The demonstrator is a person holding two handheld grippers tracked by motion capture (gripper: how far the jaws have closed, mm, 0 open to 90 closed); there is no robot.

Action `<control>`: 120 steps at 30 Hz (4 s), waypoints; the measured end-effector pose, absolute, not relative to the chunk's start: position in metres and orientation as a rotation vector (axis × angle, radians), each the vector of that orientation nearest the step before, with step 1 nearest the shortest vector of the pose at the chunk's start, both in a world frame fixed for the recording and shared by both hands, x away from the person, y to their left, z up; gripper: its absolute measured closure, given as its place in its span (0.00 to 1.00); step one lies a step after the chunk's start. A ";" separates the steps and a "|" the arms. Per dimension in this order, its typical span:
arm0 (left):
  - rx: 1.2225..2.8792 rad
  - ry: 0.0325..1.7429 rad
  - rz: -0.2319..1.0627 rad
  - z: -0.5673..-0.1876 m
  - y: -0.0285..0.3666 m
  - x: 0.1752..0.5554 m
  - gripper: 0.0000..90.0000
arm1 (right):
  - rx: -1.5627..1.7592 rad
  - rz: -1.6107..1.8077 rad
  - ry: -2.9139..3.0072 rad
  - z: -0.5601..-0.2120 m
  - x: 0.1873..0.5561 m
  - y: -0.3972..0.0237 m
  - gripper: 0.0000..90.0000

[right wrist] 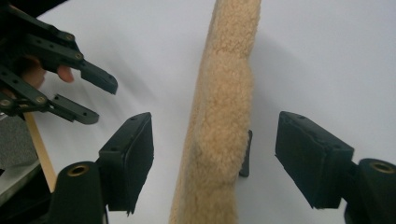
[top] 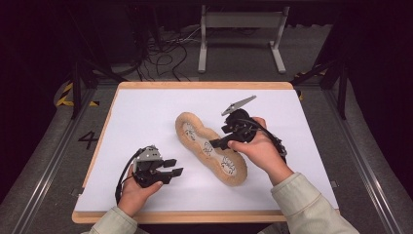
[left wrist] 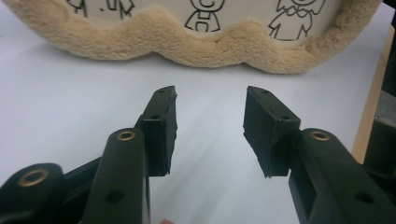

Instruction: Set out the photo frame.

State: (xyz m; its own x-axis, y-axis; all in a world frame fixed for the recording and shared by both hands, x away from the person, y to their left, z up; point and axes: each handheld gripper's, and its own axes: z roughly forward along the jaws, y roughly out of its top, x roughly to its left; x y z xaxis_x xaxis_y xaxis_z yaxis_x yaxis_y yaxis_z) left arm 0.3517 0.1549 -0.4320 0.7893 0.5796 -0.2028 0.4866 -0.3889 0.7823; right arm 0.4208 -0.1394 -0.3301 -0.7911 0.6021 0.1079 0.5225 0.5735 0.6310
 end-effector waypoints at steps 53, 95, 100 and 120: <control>1.966 0.897 0.160 -0.431 0.190 0.368 0.61 | 0.757 0.786 2.859 -0.317 0.437 -0.116 0.74; 1.911 0.971 0.189 -0.433 0.216 0.377 0.61 | 0.129 0.733 3.109 -0.345 0.436 -0.121 0.74; 1.911 0.970 0.188 -0.433 0.217 0.377 0.61 | 0.113 0.718 3.136 -0.350 0.436 -0.119 0.74; 1.925 0.971 0.176 -0.434 0.215 0.376 0.60 | 0.338 0.871 3.018 -0.346 0.447 -0.137 0.43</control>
